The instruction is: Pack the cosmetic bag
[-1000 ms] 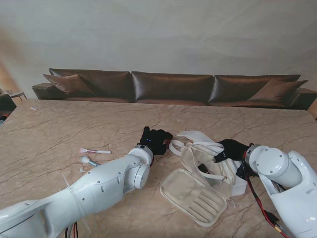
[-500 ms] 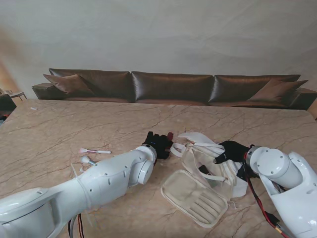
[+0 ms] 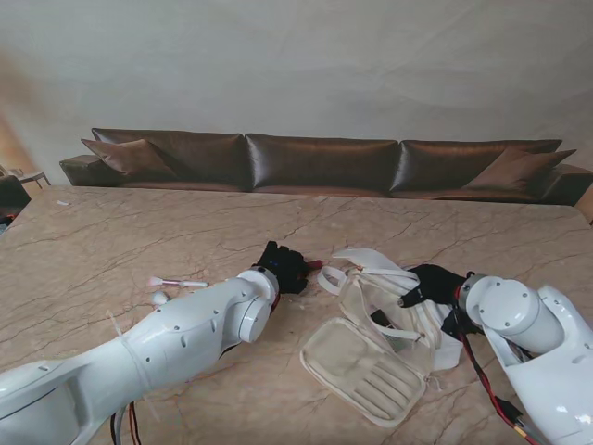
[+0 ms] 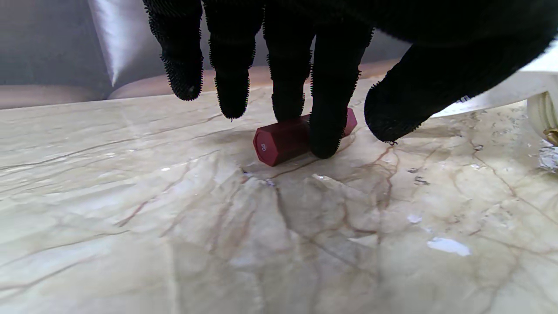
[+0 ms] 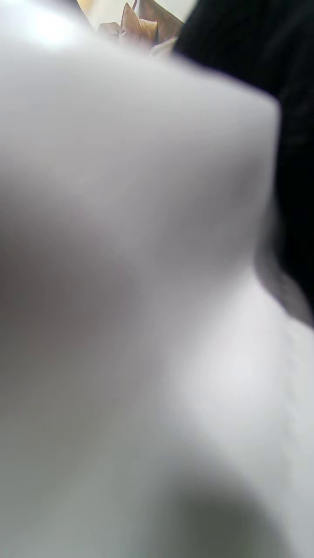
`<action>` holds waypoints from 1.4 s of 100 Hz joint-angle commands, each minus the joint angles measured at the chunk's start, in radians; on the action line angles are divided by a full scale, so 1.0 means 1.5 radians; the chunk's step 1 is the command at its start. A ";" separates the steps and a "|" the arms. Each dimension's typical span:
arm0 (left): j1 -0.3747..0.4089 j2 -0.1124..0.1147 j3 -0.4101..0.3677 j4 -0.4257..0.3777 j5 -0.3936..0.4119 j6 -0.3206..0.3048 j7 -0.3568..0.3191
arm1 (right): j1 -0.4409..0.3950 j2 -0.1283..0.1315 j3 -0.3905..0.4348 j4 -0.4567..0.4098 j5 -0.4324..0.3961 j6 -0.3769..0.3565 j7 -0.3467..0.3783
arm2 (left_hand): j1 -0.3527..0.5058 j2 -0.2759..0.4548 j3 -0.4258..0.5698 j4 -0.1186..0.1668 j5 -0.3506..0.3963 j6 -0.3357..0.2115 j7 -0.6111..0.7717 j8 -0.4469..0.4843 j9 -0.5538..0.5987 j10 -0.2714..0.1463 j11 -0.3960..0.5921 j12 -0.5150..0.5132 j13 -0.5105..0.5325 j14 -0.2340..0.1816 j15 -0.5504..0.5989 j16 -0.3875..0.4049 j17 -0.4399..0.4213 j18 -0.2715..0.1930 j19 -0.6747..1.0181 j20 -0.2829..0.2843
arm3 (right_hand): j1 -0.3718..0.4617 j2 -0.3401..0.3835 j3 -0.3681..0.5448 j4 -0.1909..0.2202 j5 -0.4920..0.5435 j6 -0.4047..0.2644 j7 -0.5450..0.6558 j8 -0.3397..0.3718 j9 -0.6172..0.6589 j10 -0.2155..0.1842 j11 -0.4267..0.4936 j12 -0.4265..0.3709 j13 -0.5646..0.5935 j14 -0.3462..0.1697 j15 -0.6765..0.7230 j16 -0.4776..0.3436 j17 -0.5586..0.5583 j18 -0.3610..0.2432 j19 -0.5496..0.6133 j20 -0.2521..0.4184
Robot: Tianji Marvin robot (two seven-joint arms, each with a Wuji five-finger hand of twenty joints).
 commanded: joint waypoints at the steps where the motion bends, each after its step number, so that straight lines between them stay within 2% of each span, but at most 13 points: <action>1: 0.012 0.023 0.000 -0.005 0.013 -0.009 -0.003 | 0.004 -0.003 -0.003 -0.005 0.003 -0.003 -0.002 | -0.009 0.005 0.021 -0.003 0.029 0.009 0.044 0.023 0.043 -0.031 0.029 0.023 0.014 -0.013 0.008 0.005 -0.002 -0.013 0.013 0.001 | 0.063 0.055 0.078 0.020 0.058 -0.131 0.036 0.021 0.040 -0.012 0.033 0.005 0.049 -0.031 0.071 0.016 0.033 -0.004 0.060 0.000; 10: 0.026 0.045 -0.013 -0.029 0.035 -0.021 -0.009 | 0.005 -0.004 -0.005 -0.004 0.004 -0.002 -0.005 | 0.011 -0.013 0.019 -0.024 0.018 -0.014 0.062 0.032 0.033 -0.047 0.029 0.025 0.001 -0.024 0.003 -0.002 -0.002 -0.017 -0.002 -0.014 | 0.063 0.057 0.076 0.020 0.058 -0.130 0.036 0.021 0.038 -0.011 0.032 0.005 0.049 -0.030 0.070 0.015 0.032 -0.004 0.059 0.000; 17: 0.037 0.060 -0.023 -0.045 0.052 -0.036 -0.012 | 0.004 -0.005 -0.006 -0.005 0.005 -0.002 -0.009 | 0.073 -0.060 -0.014 -0.082 -0.011 -0.115 0.128 0.059 0.008 -0.047 0.021 0.022 -0.012 -0.029 -0.006 -0.008 -0.002 -0.022 -0.024 -0.021 | 0.064 0.057 0.075 0.020 0.057 -0.129 0.035 0.020 0.038 -0.011 0.032 0.005 0.049 -0.029 0.069 0.015 0.031 -0.004 0.059 0.000; 23: 0.048 0.064 -0.035 -0.046 0.064 -0.049 0.007 | 0.005 -0.005 -0.006 -0.005 0.004 -0.002 -0.010 | 0.108 -0.092 -0.026 -0.102 -0.050 -0.185 0.202 0.098 -0.020 -0.033 0.015 0.015 -0.027 -0.023 -0.014 -0.015 -0.004 -0.023 -0.045 -0.023 | 0.064 0.058 0.074 0.021 0.057 -0.130 0.035 0.020 0.038 -0.011 0.032 0.005 0.049 -0.029 0.069 0.015 0.031 -0.004 0.059 0.000; 37: 0.070 0.067 -0.065 -0.052 0.081 -0.072 0.058 | 0.005 -0.005 -0.006 -0.007 0.005 -0.002 -0.010 | 0.093 -0.141 0.033 -0.100 -0.130 -0.240 0.283 0.152 -0.046 0.021 0.010 -0.011 -0.062 -0.008 -0.037 -0.049 -0.008 -0.016 -0.117 -0.028 | 0.066 0.060 0.072 0.021 0.057 -0.128 0.036 0.021 0.036 -0.010 0.031 0.004 0.049 -0.027 0.067 0.014 0.028 -0.003 0.058 0.000; 50: 0.091 0.068 -0.094 -0.065 0.084 -0.083 0.087 | 0.004 -0.006 -0.005 -0.008 0.004 -0.004 -0.012 | 0.021 -0.157 0.117 -0.073 -0.203 -0.236 0.311 0.212 -0.052 0.007 0.027 -0.016 -0.066 0.000 -0.037 -0.074 -0.011 -0.014 -0.147 -0.003 | 0.067 0.061 0.072 0.022 0.057 -0.129 0.037 0.023 0.036 -0.009 0.031 0.004 0.049 -0.027 0.067 0.014 0.028 -0.003 0.058 0.000; 54: 0.095 0.066 -0.101 -0.066 0.084 -0.084 0.100 | 0.004 -0.006 -0.005 -0.008 0.004 -0.005 -0.012 | -0.016 -0.145 0.145 -0.038 -0.235 -0.224 0.313 0.230 -0.051 -0.004 0.037 -0.010 -0.062 0.000 -0.032 -0.075 -0.010 -0.013 -0.146 0.009 | 0.067 0.061 0.071 0.022 0.057 -0.129 0.037 0.023 0.037 -0.009 0.031 0.004 0.049 -0.027 0.067 0.014 0.028 -0.003 0.058 0.000; 59: 0.099 0.062 -0.107 -0.064 0.082 -0.081 0.113 | 0.004 -0.005 -0.004 -0.008 0.004 -0.004 -0.012 | -0.044 -0.147 0.155 -0.020 -0.286 -0.187 0.314 0.248 -0.056 -0.029 0.054 0.004 -0.058 -0.005 -0.024 -0.072 -0.009 -0.012 -0.144 0.015 | 0.067 0.061 0.071 0.022 0.058 -0.129 0.037 0.024 0.036 -0.009 0.031 0.004 0.049 -0.028 0.067 0.014 0.028 -0.003 0.058 0.000; 68: 0.102 0.054 -0.111 -0.062 0.068 -0.068 0.120 | 0.003 -0.005 -0.004 -0.009 0.004 -0.004 -0.011 | -0.057 -0.153 0.143 -0.024 -0.361 -0.091 0.297 0.253 -0.090 -0.052 0.080 0.037 -0.063 -0.016 -0.009 -0.058 -0.008 -0.020 -0.150 0.013 | 0.067 0.061 0.071 0.022 0.058 -0.130 0.036 0.024 0.037 -0.009 0.031 0.004 0.049 -0.028 0.067 0.014 0.028 -0.003 0.058 0.000; 80: 0.091 0.049 -0.099 -0.056 0.055 -0.063 0.106 | 0.003 -0.005 -0.005 -0.010 0.005 -0.004 -0.010 | -0.067 -0.150 0.118 -0.024 -0.349 -0.002 -0.106 0.016 -0.152 -0.041 0.074 0.037 -0.086 -0.013 -0.013 -0.052 -0.012 -0.023 -0.188 0.012 | 0.066 0.061 0.071 0.022 0.057 -0.131 0.036 0.025 0.036 -0.010 0.031 0.004 0.049 -0.028 0.067 0.014 0.028 -0.003 0.058 0.000; 88: 0.076 0.041 -0.080 -0.038 0.053 -0.060 0.104 | 0.003 -0.005 -0.005 -0.009 0.007 -0.003 -0.011 | -0.071 -0.147 0.113 -0.023 -0.343 0.063 -0.139 0.006 -0.153 -0.033 0.076 0.040 -0.101 -0.013 -0.013 -0.050 -0.017 -0.021 -0.198 0.019 | 0.066 0.062 0.071 0.022 0.058 -0.131 0.036 0.025 0.037 -0.010 0.031 0.004 0.049 -0.028 0.066 0.014 0.028 -0.003 0.058 0.000; 98: 0.059 0.025 -0.058 -0.009 0.042 -0.049 0.109 | 0.003 -0.005 -0.006 -0.009 0.007 -0.003 -0.010 | -0.075 -0.163 0.118 -0.029 -0.333 0.075 -0.080 -0.014 -0.151 -0.022 0.081 0.057 -0.116 -0.008 -0.010 -0.042 -0.021 -0.020 -0.223 0.038 | 0.066 0.062 0.069 0.022 0.055 -0.131 0.034 0.025 0.035 -0.011 0.030 0.004 0.048 -0.028 0.064 0.013 0.027 -0.003 0.058 0.000; 140: 0.014 -0.047 0.001 0.120 -0.011 -0.028 0.134 | 0.011 -0.005 -0.010 -0.002 0.014 -0.005 -0.006 | -0.041 -0.207 0.154 -0.044 -0.114 -0.098 0.212 0.110 -0.105 -0.019 0.084 0.090 -0.100 0.004 0.002 -0.028 -0.019 -0.003 -0.236 0.102 | 0.065 0.063 0.067 0.022 0.054 -0.132 0.034 0.023 0.034 -0.012 0.030 0.005 0.049 -0.029 0.062 0.013 0.026 -0.004 0.057 0.001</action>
